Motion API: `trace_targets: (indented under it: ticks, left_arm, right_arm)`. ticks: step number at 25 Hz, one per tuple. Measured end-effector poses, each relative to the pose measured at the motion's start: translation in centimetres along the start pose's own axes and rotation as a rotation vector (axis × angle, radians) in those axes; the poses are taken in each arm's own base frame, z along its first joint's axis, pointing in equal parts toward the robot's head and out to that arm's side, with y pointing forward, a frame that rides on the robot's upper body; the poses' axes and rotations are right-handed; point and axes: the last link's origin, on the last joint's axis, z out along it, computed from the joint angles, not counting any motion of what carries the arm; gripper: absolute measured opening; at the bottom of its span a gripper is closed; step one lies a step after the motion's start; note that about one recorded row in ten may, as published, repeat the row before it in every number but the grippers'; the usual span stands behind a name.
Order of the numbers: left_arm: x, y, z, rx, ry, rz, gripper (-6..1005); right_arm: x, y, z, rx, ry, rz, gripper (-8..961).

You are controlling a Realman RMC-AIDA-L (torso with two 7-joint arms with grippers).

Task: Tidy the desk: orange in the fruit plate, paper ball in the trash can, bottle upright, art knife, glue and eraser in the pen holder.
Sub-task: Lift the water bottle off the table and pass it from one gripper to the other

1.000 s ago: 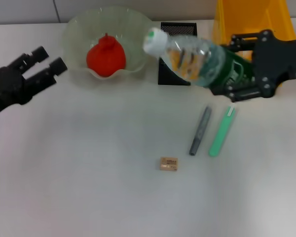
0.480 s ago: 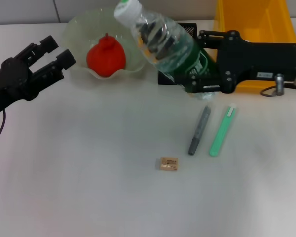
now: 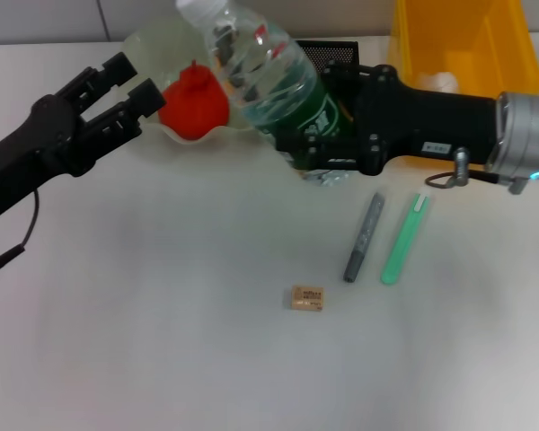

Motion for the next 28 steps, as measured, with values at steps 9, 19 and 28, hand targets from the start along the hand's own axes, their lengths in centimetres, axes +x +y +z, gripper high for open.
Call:
trace_targets:
  ticks: [9, 19, 28]
  left_arm:
    - [-0.6, 0.6, 0.8, -0.021, 0.055, -0.006, 780]
    - [-0.8, 1.2, 1.7, -0.048, 0.100, -0.021, 778]
    - [-0.9, 1.6, 2.4, -0.078, 0.117, -0.027, 776]
  right_arm:
    - [1.1, 1.0, 1.2, -0.022, -0.032, -0.006, 764]
    - [1.8, 1.6, 1.7, -0.034, -0.031, 0.014, 767]
    - [2.4, 2.2, 2.0, -0.055, -0.012, 0.024, 769]
